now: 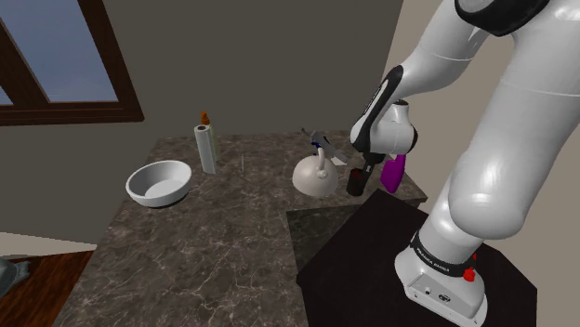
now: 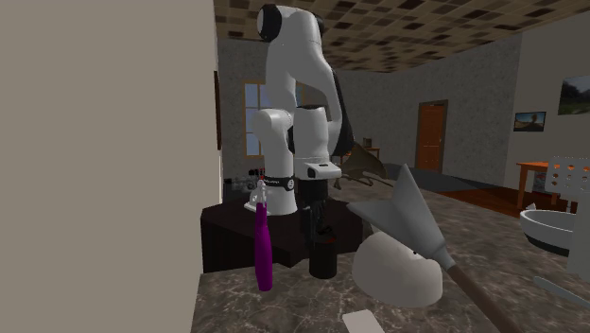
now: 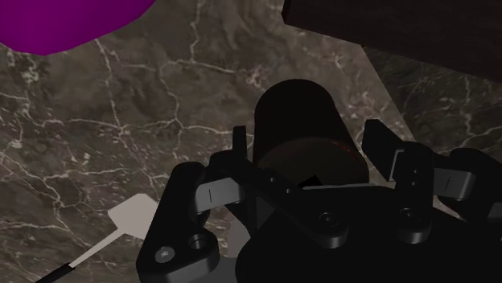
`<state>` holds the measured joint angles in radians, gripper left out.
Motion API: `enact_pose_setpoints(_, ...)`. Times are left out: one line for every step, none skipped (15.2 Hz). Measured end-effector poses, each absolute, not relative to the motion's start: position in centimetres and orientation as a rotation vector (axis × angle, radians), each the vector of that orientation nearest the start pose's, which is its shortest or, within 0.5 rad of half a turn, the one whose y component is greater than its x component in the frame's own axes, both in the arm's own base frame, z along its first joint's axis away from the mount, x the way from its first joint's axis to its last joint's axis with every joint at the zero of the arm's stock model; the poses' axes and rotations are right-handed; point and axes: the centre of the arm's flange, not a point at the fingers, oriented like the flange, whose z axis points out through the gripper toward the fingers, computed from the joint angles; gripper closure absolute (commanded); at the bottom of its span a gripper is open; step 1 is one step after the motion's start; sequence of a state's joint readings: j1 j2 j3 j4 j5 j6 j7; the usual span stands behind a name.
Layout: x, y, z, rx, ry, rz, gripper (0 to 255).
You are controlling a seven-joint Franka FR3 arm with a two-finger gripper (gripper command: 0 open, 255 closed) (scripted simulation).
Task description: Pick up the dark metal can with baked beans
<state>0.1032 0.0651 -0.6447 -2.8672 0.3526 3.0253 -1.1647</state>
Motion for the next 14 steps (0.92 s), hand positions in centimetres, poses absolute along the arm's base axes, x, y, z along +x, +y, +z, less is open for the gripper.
enact_pose_setpoints(29.1,-21.1,19.1,-3.178,-0.445,-0.142,255)
enact_pose_setpoints(29.1,-21.1,19.1,-3.178,-0.445,-0.142,255)
enact_pose_setpoints(29.1,-21.1,19.1,-3.178,-0.443,-0.142,255)
enact_pose_setpoints(29.1,-21.2,19.3,-3.179,-0.437,-0.143,255)
enact_pose_setpoints(29.1,-21.3,19.7,-3.178,-0.420,-0.148,255)
enact_pose_setpoints(29.2,-21.3,20.2,-3.178,-0.424,-0.148,255)
enact_pose_setpoints(29.1,-21.3,20.7,-3.176,-0.425,-0.148,255)
enact_pose_setpoints(29.2,-21.1,21.2,-3.175,-0.432,-0.147,255)
enact_pose_setpoints(29.2,-21.2,21.7,-3.175,-0.437,-0.146,255)
enact_pose_setpoints(29.2,-21.1,22.2,-3.175,-0.438,-0.145,255)
enact_pose_setpoints(29.2,-21.1,22.8,-3.176,-0.439,-0.145,255)
enact_pose_setpoints(29.2,-21.1,23.2,-3.176,-0.440,-0.144,255)
enact_pose_setpoints(29.2,-21.1,23.7,-3.176,-0.440,-0.144,255)
enact_pose_setpoints(29.0,-21.1,24.2,-3.177,-0.440,-0.144,255)
